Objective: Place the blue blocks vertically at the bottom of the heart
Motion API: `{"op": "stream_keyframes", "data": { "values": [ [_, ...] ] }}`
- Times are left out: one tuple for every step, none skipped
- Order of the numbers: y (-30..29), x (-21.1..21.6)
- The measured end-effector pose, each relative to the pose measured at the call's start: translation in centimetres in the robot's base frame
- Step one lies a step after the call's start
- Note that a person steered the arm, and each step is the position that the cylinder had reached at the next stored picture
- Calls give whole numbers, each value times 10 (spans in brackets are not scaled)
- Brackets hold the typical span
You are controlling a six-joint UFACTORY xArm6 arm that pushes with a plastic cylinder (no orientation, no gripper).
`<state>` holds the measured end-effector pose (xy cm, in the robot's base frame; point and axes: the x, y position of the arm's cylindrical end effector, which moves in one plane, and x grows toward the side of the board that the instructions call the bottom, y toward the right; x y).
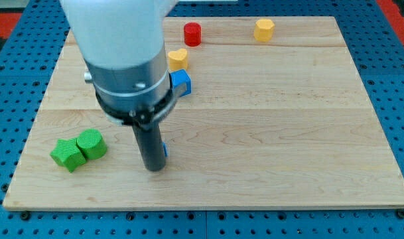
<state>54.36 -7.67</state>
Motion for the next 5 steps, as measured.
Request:
{"op": "stream_keyframes", "data": {
  "values": [
    [0,-39],
    [-8,-56],
    [-84,-51],
    [-83,-74],
    [-49,-90]
  ]
}}
